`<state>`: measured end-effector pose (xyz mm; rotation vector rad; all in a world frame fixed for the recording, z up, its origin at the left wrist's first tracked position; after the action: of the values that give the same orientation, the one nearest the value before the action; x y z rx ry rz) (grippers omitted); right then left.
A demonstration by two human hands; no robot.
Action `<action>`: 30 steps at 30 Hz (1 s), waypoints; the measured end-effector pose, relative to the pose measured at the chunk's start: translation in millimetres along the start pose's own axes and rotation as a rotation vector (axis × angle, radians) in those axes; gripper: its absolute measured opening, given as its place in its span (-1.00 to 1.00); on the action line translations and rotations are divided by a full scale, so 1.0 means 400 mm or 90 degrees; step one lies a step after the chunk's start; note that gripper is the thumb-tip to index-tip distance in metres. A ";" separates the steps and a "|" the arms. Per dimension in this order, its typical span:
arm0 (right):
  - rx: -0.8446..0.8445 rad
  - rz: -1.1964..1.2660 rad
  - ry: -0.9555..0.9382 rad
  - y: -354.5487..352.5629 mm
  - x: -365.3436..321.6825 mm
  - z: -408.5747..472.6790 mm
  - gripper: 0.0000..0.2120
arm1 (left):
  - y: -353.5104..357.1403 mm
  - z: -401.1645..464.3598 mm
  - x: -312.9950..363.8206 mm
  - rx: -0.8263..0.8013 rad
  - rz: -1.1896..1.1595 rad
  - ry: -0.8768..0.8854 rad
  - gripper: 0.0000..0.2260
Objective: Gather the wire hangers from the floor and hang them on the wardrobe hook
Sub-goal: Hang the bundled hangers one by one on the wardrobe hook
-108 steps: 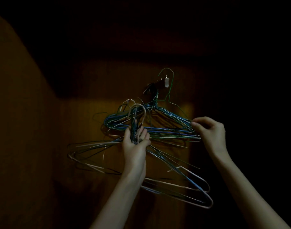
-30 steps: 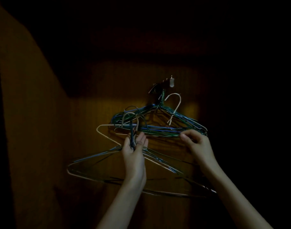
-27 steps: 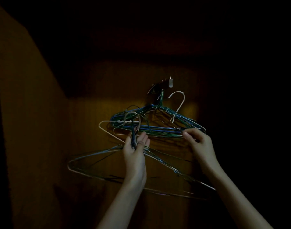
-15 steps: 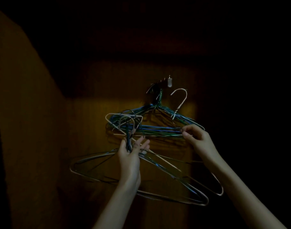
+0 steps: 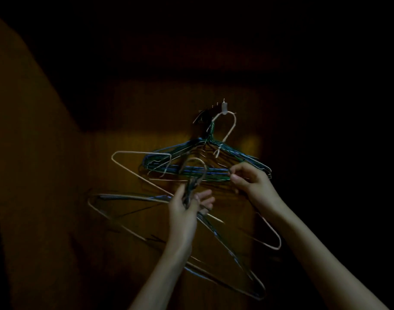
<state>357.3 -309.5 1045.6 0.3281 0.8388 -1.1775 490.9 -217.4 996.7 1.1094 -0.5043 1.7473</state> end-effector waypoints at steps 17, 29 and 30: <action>0.030 -0.176 -0.014 -0.038 0.022 -0.033 -0.87 | -0.021 0.017 -0.010 0.078 -0.182 -0.031 -0.62; 0.129 -0.146 -0.018 -0.130 0.054 -0.064 -0.81 | 0.012 0.054 0.000 0.073 -0.201 -0.039 -0.66; 0.147 -0.157 -0.032 -0.133 0.047 -0.062 -0.84 | 0.012 0.058 -0.002 0.076 -0.202 -0.042 -0.64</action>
<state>301.8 -326.8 1025.4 0.3901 0.7145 -1.5132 497.1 -237.0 1008.5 1.2601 -0.2481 1.4824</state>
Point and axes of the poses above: each hand's wrist, its own z-axis towards the middle knuckle, its own y-axis out of the palm, x = y × z, the point moved 6 cm from there along z, towards the middle knuckle, and after that the axes turned 6 degrees about z, right-handed, at the moved point
